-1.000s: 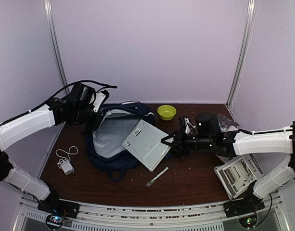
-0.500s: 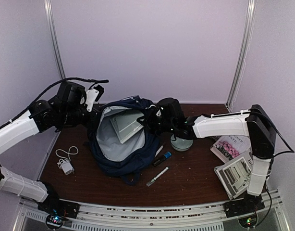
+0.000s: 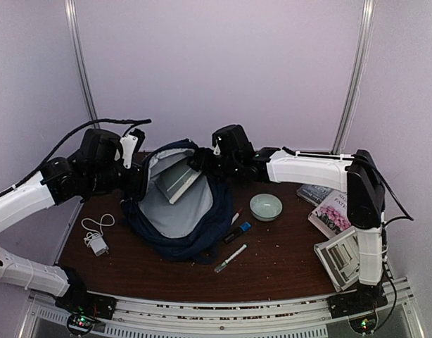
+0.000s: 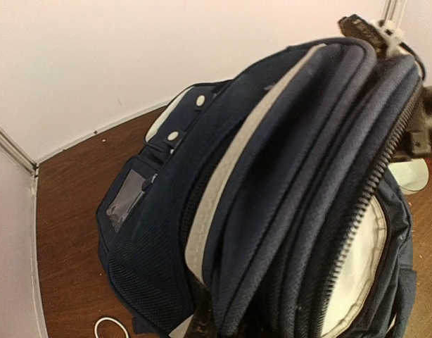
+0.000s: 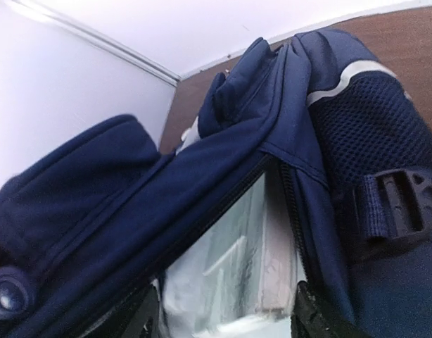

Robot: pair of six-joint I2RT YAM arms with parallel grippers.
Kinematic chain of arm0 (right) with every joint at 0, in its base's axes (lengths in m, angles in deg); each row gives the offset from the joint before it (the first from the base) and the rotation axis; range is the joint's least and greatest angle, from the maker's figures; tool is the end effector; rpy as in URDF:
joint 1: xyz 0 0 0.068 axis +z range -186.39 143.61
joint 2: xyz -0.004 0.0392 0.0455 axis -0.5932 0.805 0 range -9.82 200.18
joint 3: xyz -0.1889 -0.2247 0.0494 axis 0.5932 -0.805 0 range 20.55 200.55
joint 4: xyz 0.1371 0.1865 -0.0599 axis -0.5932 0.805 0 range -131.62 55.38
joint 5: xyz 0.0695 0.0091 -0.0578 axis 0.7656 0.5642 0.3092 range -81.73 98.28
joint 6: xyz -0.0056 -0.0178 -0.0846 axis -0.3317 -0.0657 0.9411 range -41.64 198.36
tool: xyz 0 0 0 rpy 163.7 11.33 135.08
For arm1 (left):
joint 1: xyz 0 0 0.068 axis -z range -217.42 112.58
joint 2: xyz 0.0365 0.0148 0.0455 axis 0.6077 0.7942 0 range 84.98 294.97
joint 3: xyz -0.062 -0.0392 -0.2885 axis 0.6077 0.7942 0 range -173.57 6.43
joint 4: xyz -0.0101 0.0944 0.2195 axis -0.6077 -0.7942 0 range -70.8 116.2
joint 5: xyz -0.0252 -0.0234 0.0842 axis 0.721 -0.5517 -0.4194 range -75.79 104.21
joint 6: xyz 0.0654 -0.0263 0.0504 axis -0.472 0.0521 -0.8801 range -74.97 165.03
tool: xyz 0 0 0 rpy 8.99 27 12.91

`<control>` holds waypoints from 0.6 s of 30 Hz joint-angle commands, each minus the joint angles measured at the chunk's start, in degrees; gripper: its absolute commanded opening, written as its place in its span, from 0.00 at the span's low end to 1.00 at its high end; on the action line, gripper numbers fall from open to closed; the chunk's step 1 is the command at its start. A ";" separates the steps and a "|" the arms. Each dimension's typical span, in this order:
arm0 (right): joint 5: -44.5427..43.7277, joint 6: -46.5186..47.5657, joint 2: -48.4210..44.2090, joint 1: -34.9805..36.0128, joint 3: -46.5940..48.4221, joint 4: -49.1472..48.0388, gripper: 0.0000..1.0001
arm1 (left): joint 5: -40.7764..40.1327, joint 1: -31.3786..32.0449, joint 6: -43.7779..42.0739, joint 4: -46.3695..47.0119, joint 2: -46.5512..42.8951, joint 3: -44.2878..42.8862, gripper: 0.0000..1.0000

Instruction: Pack the student bag

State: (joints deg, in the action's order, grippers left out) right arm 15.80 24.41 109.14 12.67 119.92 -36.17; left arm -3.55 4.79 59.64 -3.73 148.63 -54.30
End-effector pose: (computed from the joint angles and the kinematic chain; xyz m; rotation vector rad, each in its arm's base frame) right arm 0.3360 0.4027 0.2859 0.0021 2.2473 1.2106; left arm 0.1926 -0.1430 0.3420 0.3301 2.0986 -0.2577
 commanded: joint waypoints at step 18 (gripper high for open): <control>-24.99 38.32 -32.01 -34.25 -30.09 36.63 1.00 | 2.82 -4.25 2.09 22.96 3.33 9.21 0.00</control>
State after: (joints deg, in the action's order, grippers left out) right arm 0.18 60.10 72.49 -18.21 89.50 -3.14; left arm -1.58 1.56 61.48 7.44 152.15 -45.05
